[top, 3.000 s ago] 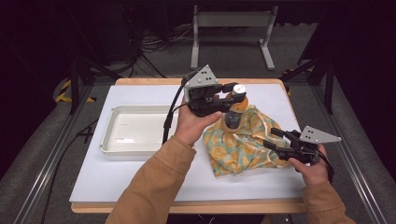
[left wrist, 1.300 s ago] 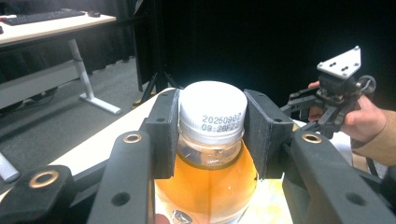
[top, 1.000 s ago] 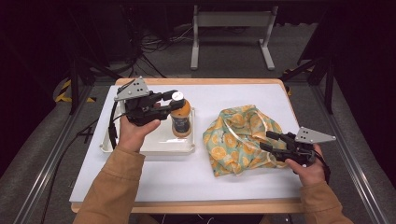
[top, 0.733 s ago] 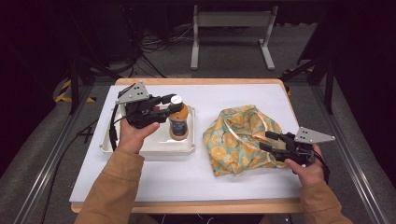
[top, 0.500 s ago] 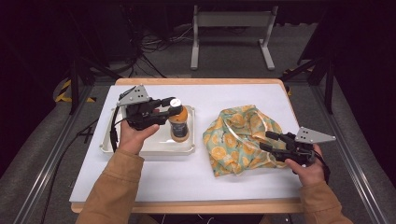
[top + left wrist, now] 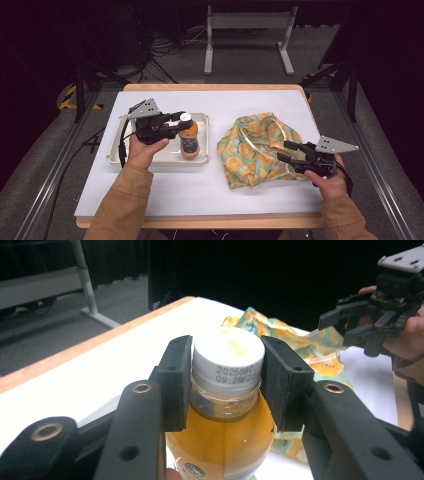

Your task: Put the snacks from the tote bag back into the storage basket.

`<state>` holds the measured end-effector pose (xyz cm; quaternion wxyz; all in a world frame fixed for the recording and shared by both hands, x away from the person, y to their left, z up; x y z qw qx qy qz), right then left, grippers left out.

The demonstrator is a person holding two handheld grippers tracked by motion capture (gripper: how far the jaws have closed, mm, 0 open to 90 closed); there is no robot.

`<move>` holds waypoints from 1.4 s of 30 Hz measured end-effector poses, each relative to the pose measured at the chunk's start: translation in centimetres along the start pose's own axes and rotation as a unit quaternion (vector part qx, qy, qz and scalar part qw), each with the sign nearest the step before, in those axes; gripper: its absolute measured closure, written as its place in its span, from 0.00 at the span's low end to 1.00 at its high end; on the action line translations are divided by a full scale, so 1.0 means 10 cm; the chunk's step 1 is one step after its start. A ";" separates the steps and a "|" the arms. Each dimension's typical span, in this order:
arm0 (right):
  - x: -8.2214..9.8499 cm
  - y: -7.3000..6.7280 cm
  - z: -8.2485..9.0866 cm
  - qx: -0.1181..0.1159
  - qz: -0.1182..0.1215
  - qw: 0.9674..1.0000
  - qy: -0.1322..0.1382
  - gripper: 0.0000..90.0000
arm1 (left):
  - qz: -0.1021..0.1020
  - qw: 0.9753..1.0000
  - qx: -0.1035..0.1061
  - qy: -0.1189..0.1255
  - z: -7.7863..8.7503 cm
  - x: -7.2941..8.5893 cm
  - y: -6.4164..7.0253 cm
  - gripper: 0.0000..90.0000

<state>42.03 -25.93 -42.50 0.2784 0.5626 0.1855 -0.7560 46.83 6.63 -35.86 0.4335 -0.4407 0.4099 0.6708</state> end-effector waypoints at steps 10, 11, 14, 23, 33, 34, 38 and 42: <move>0.00 -0.02 0.00 -0.002 0.001 1.000 -0.001 0.49 | 0.007 1.000 0.003 -0.013 -0.03 0.15 -0.02 0.65; 0.00 -0.02 0.00 -0.002 0.001 1.000 -0.001 0.49 | 0.007 1.000 0.003 -0.013 -0.03 0.15 -0.02 0.65; 0.00 -0.02 0.00 -0.003 -0.001 1.000 -0.002 0.49 | 0.008 1.000 0.003 -0.015 -0.04 0.18 -0.02 0.65; 0.01 -0.03 -0.01 -0.004 0.001 1.000 -0.004 0.49 | 0.005 1.000 0.003 -0.027 -0.06 0.24 -0.02 0.65; 0.01 -0.03 -0.01 -0.006 -0.002 1.000 -0.005 0.48 | 0.007 0.999 0.003 -0.033 -0.09 0.29 -0.01 0.65; 0.01 -0.04 -0.01 -0.009 -0.005 1.000 -0.004 0.48 | 0.005 0.999 0.004 -0.033 -0.09 0.29 0.00 0.65; 0.00 -0.05 -0.01 -0.011 -0.007 1.000 -0.003 0.48 | 0.002 0.999 0.004 -0.035 -0.11 0.29 0.03 0.65; 0.00 -0.05 -0.02 -0.011 -0.006 1.000 -0.003 0.48 | -0.006 0.999 0.003 -0.040 -0.11 0.29 0.04 0.65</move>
Point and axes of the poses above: each handheld gripper's, and its own axes: z roughly backward along the jaws, x roughly out of its underside, y roughly to its right, the point moved 10 cm from there along -z, roughly forward along the jaws, and after that the axes turned 14 degrees about x, right-handed, at the moved point
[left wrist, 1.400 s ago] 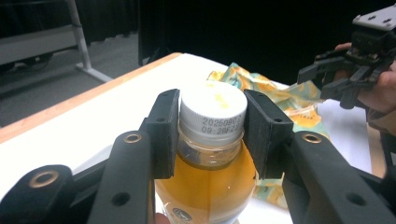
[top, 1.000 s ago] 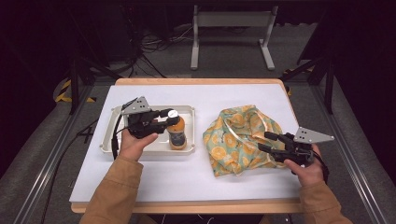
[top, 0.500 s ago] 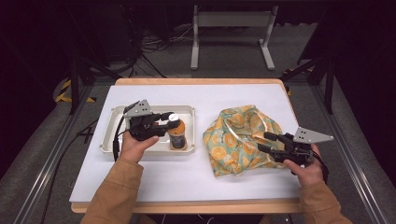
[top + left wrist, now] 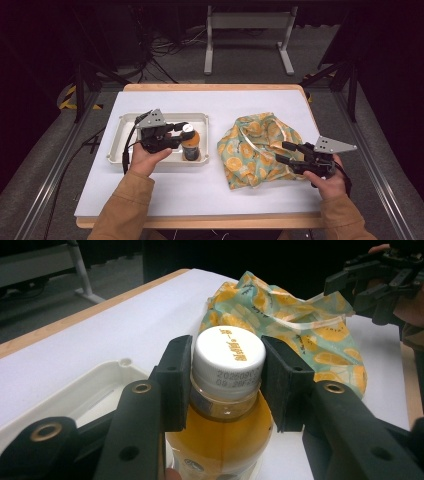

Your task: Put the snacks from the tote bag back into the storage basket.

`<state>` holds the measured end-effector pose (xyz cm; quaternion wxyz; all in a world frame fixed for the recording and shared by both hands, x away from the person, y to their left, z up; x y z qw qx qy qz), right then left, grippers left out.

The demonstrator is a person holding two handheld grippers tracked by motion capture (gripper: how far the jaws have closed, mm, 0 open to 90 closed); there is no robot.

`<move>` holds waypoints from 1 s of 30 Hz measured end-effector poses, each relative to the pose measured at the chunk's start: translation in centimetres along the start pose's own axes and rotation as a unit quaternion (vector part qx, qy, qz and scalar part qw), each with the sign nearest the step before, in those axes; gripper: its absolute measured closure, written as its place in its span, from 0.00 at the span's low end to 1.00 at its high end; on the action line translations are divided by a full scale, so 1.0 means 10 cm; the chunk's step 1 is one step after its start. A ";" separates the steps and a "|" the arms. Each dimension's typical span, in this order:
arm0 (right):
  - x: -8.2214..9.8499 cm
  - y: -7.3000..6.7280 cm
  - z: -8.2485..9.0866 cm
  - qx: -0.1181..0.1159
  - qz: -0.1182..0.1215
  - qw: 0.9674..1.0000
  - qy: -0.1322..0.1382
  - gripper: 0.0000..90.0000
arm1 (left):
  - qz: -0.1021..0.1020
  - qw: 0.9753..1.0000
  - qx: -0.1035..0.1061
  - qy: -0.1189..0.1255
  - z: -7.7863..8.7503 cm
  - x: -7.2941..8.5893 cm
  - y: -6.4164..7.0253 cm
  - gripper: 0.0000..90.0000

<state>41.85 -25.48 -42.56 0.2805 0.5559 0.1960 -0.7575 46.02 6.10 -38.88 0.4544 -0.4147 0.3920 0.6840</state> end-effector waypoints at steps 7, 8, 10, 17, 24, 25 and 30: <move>0.00 -0.01 0.00 -0.002 -0.001 1.000 -0.002 0.48 | -0.005 1.000 -0.002 -0.007 0.02 0.01 0.02 0.65; 0.00 -0.01 0.00 -0.002 -0.001 1.000 -0.002 0.48 | -0.008 1.000 -0.003 -0.008 0.02 0.01 0.02 0.65; 0.01 -0.01 0.00 -0.003 0.000 1.000 -0.004 0.48 | -0.010 1.000 -0.004 -0.009 0.02 0.02 0.02 0.64; 0.00 0.00 0.00 -0.002 -0.001 1.000 -0.002 0.48 | -0.008 1.000 -0.006 0.003 0.04 -0.04 0.07 0.48; -0.01 0.00 0.01 0.001 -0.001 1.000 0.002 0.47 | -0.014 0.999 -0.043 0.001 0.18 -0.11 0.11 0.39; -0.01 0.00 0.01 0.003 0.000 1.000 0.003 0.47 | -0.016 0.999 -0.047 0.000 0.21 -0.12 0.12 0.38; -0.01 0.01 0.03 0.005 0.003 1.000 0.001 0.46 | -0.010 0.998 -0.055 0.004 0.39 -0.10 0.23 0.33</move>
Point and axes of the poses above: each handheld gripper's, and its own axes: z roughly backward along the jaws, x roughly out of its underside, y roughly to its right, the point moved 10 cm from there along -z, roughly forward along the jaws, and after that the axes turned 14 degrees about x, right-handed, at the moved point
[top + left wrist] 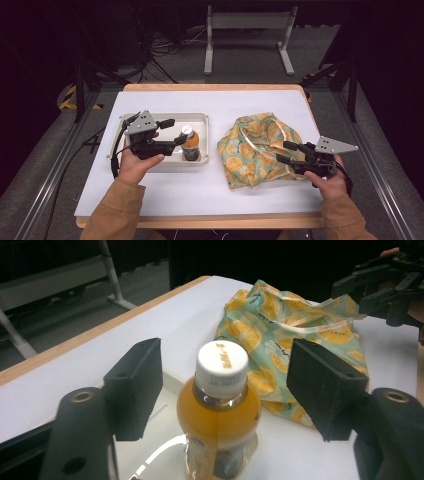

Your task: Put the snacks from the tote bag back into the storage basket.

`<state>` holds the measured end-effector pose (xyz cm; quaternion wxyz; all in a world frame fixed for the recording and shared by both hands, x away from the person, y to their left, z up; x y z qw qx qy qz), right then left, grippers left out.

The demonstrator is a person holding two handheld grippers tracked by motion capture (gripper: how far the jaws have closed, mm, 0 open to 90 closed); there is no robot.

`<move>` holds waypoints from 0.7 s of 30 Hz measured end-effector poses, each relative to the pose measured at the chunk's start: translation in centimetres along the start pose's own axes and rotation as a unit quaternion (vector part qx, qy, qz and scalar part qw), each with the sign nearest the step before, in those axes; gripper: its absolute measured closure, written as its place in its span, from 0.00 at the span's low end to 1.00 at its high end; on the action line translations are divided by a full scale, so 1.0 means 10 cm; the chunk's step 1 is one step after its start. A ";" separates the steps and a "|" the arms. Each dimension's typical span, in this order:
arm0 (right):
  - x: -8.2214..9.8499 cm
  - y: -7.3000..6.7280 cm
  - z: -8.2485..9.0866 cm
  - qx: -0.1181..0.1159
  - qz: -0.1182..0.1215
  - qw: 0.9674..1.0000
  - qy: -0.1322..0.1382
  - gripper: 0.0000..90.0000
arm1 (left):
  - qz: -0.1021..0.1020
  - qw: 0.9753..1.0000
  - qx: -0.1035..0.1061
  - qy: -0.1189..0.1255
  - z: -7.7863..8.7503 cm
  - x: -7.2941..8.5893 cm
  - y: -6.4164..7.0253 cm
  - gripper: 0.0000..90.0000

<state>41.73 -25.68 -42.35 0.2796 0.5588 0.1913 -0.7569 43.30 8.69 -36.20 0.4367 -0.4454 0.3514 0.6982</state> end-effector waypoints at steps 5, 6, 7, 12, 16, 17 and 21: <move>-0.02 0.01 0.01 0.005 0.002 1.000 0.002 0.46 | 0.008 1.000 0.004 0.009 0.15 0.07 0.10 0.30; -0.02 0.01 0.01 0.005 0.002 1.000 0.003 0.46 | 0.012 1.000 0.005 0.012 0.17 0.08 0.12 0.30; -0.02 0.01 0.01 0.005 0.002 1.000 0.003 0.46 | 0.012 1.000 0.005 0.012 0.17 0.08 0.12 0.29; -0.03 0.02 0.02 0.008 0.006 1.000 0.003 0.46 | 0.017 1.000 0.010 0.006 0.28 0.16 0.19 0.27; -0.03 0.05 0.03 0.013 0.012 1.000 0.002 0.46 | 0.022 1.000 0.009 0.001 0.34 0.26 0.21 0.27; -0.03 0.05 0.03 0.014 0.012 1.000 0.002 0.46 | 0.025 1.000 0.008 0.001 0.36 0.29 0.21 0.27; -0.04 0.06 0.05 0.016 0.015 1.000 0.002 0.46 | 0.033 0.999 0.004 0.001 0.43 0.40 0.19 0.27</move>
Point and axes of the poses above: each handheld gripper's, and its own axes: z roughly backward along the jaws, x roughly out of its underside, y roughly to its right, the point moved 10 cm from there along -z, roughly forward along the jaws, and after that the axes turned 14 degrees about x, right-handed, at the moved point
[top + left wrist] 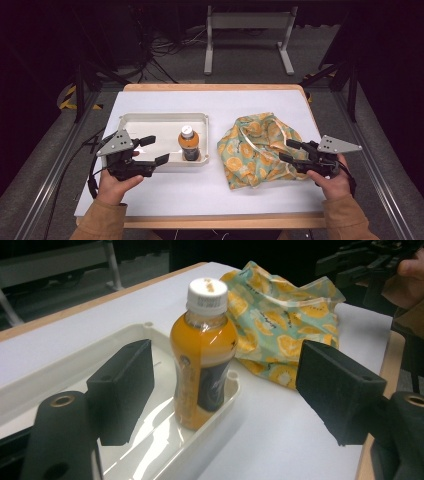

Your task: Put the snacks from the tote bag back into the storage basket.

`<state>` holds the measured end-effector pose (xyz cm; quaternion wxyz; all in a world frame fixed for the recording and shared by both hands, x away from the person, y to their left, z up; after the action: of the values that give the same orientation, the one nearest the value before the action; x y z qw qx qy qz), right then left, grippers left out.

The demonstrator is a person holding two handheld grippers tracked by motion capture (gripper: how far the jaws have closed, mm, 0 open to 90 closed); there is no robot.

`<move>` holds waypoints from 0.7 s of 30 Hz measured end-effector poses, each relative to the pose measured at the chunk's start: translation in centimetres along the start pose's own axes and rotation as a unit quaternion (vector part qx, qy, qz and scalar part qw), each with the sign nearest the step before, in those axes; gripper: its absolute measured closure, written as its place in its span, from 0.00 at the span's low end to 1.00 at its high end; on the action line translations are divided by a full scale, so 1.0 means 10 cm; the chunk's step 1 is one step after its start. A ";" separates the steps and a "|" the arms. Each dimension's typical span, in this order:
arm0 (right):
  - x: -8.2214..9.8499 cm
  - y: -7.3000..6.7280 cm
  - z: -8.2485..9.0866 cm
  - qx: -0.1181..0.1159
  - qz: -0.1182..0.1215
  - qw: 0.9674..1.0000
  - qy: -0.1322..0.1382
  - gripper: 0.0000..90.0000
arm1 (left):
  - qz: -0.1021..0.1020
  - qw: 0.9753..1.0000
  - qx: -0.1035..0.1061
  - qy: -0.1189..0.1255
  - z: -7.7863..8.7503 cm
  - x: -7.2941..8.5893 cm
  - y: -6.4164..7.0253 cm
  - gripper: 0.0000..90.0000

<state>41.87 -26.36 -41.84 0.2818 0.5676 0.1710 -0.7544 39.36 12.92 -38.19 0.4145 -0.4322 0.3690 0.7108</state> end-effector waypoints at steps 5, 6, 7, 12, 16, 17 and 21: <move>0.01 0.01 0.00 0.002 0.011 1.000 -0.004 0.44 | -0.004 1.000 0.003 -0.010 0.04 0.11 0.00 0.28; 0.01 0.01 0.00 0.002 0.011 1.000 -0.004 0.44 | -0.007 1.000 0.001 -0.013 0.04 0.14 0.00 0.28; 0.02 0.02 0.00 0.002 0.011 1.000 -0.005 0.44 | -0.007 1.000 0.001 -0.013 0.05 0.16 0.00 0.28; 0.02 0.02 0.01 0.002 0.013 1.000 -0.005 0.44 | 0.008 1.000 -0.002 -0.008 0.09 0.30 -0.05 0.28; 0.03 0.03 0.01 0.004 0.017 1.000 -0.006 0.44 | 0.014 1.000 -0.009 -0.010 0.11 0.41 -0.09 0.28; 0.04 0.03 0.01 0.005 0.018 1.000 -0.007 0.44 | 0.018 1.000 -0.010 -0.008 0.12 0.44 -0.11 0.27; 0.05 0.03 0.00 0.005 0.019 1.000 -0.007 0.42 | 0.034 0.999 -0.019 0.021 0.13 0.52 -0.16 0.27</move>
<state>41.91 -26.69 -42.24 0.2942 0.5672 0.1541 -0.7536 38.95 16.14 -42.81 0.3736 -0.4423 0.3786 0.7221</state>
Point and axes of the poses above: each handheld gripper's, and its own axes: z roughly backward along the jaws, x roughly out of its underside, y roughly to its right, the point moved 10 cm from there along -z, roughly forward along the jaws, and after that the axes turned 14 degrees about x, right-handed, at the moved point
